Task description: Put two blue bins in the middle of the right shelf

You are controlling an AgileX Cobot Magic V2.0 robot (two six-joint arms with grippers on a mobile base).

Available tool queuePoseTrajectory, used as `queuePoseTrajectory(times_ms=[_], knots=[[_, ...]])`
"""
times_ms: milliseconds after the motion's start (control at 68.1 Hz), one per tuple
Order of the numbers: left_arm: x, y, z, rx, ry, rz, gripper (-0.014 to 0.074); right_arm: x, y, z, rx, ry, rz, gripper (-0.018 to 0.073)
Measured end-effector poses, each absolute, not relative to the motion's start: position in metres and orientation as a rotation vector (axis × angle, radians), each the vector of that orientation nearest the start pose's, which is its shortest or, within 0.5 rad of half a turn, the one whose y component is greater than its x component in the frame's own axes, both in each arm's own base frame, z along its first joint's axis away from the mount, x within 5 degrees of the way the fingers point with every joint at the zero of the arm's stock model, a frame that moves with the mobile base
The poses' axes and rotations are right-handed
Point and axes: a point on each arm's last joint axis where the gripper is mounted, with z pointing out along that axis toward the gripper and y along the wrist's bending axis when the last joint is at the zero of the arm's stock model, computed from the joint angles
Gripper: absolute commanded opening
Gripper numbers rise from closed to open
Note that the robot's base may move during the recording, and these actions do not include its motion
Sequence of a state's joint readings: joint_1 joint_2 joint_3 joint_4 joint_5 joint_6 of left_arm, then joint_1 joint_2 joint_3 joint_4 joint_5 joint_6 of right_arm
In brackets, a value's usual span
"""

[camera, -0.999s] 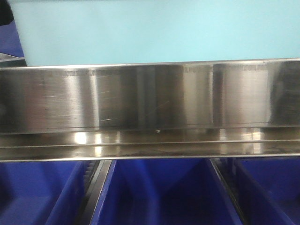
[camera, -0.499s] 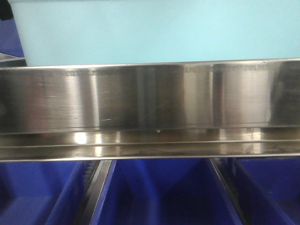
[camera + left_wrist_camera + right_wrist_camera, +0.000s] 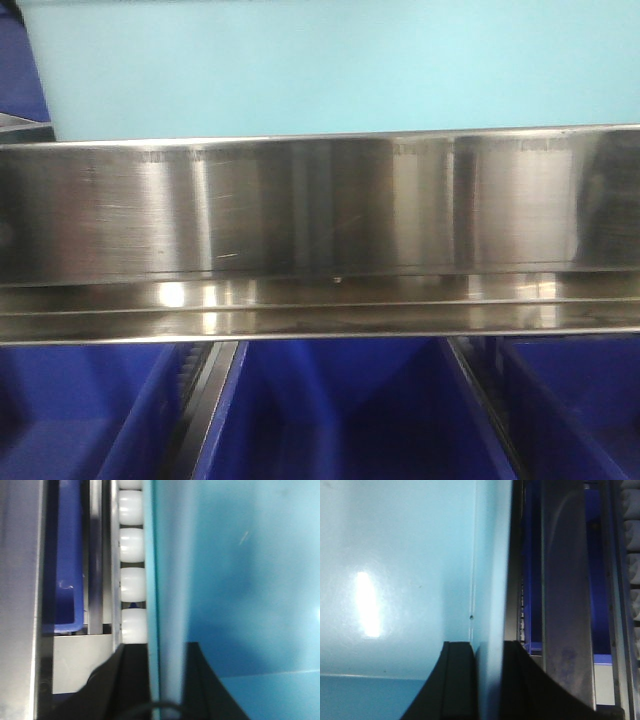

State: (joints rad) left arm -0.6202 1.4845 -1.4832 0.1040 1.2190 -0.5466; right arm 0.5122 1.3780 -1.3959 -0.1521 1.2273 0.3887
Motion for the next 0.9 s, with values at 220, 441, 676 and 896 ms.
queuePoseTrajectory(times_ms=[220,441,676,896], knots=[[0.25,-0.167,0.369,0.137,2.709,-0.208,-0.0111,0.242,0.121,0.375,-0.187,2.666,0.082,-0.0166],[0.25,-0.168,0.37,0.139,2.708,-0.207,-0.0111,0.242,0.121,0.375,-0.182,2.667,0.085,-0.0166],[0.252,-0.168,0.382,0.143,2.677,-0.199,-0.0111,0.234,0.117,0.384,-0.132,2.639,0.109,-0.0166],[0.248,-0.174,0.404,0.205,2.571,-0.158,-0.0111,0.226,0.111,0.403,-0.11,2.585,0.119,-0.0166]])
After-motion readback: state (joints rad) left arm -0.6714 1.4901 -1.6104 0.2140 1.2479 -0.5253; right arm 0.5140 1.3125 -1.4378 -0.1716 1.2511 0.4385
